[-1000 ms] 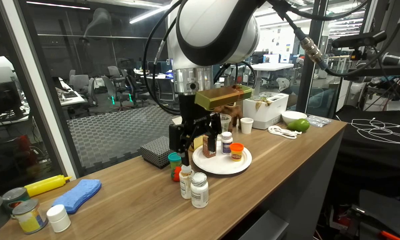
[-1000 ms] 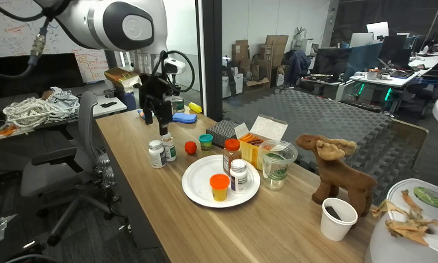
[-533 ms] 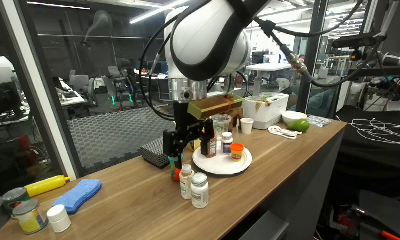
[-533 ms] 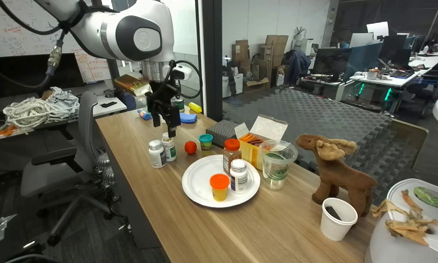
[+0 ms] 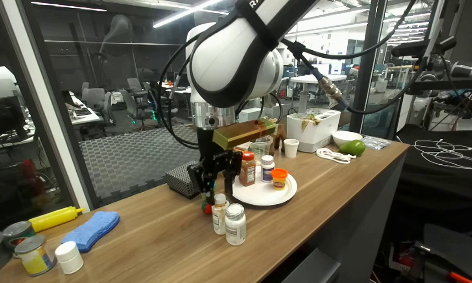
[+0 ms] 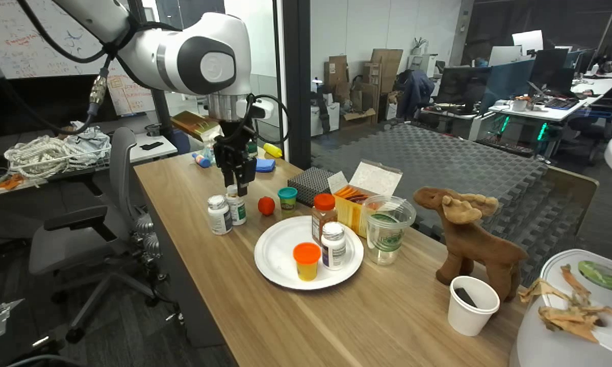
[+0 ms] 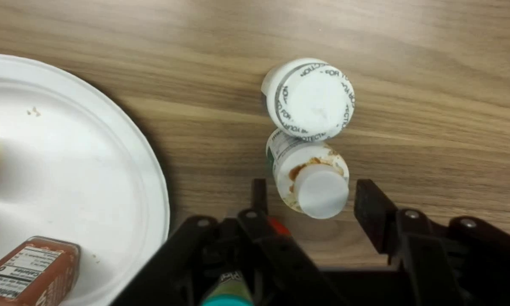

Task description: Pick up all the objects surrounding the white plate and arrange them on the plate, then pick up the cups and put them together

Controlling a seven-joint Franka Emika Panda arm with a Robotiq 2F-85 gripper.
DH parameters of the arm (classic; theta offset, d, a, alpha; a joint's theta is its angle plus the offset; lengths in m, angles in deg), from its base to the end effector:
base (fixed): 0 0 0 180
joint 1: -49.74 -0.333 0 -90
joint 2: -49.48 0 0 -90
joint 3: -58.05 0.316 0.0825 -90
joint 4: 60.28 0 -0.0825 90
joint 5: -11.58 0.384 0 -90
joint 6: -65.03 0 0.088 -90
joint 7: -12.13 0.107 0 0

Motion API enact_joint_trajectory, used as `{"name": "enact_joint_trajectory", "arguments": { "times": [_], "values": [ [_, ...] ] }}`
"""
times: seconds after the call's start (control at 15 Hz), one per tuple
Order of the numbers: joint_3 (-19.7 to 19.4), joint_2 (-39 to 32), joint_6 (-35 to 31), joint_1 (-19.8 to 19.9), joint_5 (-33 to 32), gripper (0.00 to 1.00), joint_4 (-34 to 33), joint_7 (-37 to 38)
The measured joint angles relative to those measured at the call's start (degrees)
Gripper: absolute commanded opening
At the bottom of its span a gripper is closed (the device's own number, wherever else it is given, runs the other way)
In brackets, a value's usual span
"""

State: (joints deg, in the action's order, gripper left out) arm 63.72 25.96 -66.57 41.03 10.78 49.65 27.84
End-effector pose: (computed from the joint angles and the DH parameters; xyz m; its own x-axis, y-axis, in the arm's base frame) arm 0.6032 0.1514 0.2770 0.9991 -0.0210 -0.0370 -0.0217 -0.9996 -0.0200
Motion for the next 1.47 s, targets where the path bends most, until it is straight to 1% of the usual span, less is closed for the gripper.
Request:
{"name": "enact_joint_trajectory", "arguments": {
  "times": [0.13, 0.2, 0.27, 0.73, 0.93, 1.27, 1.47],
  "values": [
    [0.0, -0.1, 0.0, 0.0, 0.0, 0.21, 0.0, -0.1],
    [0.0, -0.1, 0.0, -0.1, 0.0, 0.2, 0.0, -0.1],
    [0.0, -0.1, 0.0, -0.1, 0.0, 0.24, 0.0, -0.1],
    [-0.2, 1.1, -0.9, -0.1, 1.1, 0.24, 0.0, 1.0],
    [-1.7, 3.4, -1.2, -0.1, 1.2, 0.23, 0.0, 5.5],
    [-5.9, 7.0, -0.6, -0.1, -1.0, 0.23, 1.4, 15.6],
    [-7.2, 7.5, 0.2, 0.1, -1.2, 0.23, 3.0, 18.5]
  ]
}}
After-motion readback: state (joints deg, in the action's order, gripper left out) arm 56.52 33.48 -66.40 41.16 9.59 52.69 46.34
